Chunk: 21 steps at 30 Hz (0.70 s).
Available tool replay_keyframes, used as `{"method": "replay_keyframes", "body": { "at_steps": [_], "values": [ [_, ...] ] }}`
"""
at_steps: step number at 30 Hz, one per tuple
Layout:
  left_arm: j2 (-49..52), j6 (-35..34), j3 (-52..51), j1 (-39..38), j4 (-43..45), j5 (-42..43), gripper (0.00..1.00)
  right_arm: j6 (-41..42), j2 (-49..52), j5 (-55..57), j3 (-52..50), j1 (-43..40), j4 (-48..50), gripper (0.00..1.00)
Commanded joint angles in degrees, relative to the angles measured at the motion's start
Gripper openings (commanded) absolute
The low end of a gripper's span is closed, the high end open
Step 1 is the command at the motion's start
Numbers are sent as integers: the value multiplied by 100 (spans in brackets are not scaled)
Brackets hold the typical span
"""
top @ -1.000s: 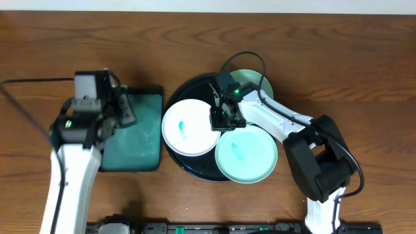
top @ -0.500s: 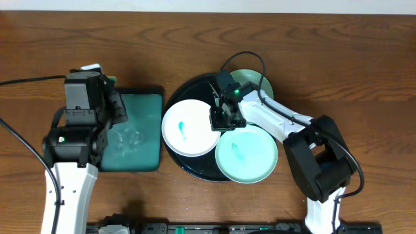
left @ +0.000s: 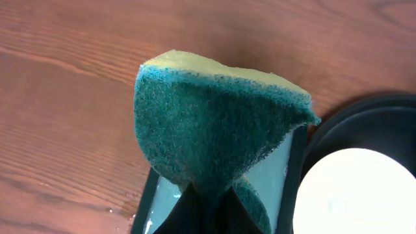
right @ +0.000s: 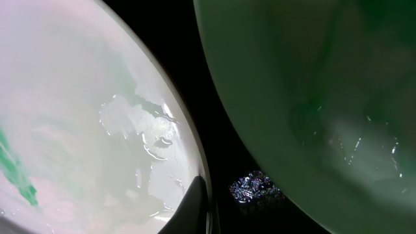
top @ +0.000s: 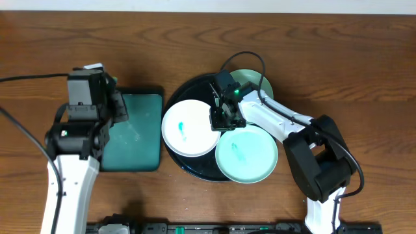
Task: Clean dirty plates on tray and stack at the side
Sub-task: 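Scrub the white plate with the sponge in the left gripper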
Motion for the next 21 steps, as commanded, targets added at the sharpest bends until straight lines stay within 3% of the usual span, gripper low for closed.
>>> {"method": "replay_keyframes", "body": {
  "at_steps": [1, 10, 16, 21],
  "values": [
    [455, -81, 94, -17, -17, 518, 7, 44, 50, 114, -39, 61, 9, 1],
    [1493, -509, 94, -133, -179, 3491, 7, 824, 50, 568, -39, 61, -55, 1],
    [1829, -761, 94, -791, -192, 3449, 7, 767, 50, 568, -39, 63, 44, 1],
    [2660, -1309, 94, -1331, -87, 2232, 7, 765, 50, 562, -39, 61, 48, 1]
  ]
}}
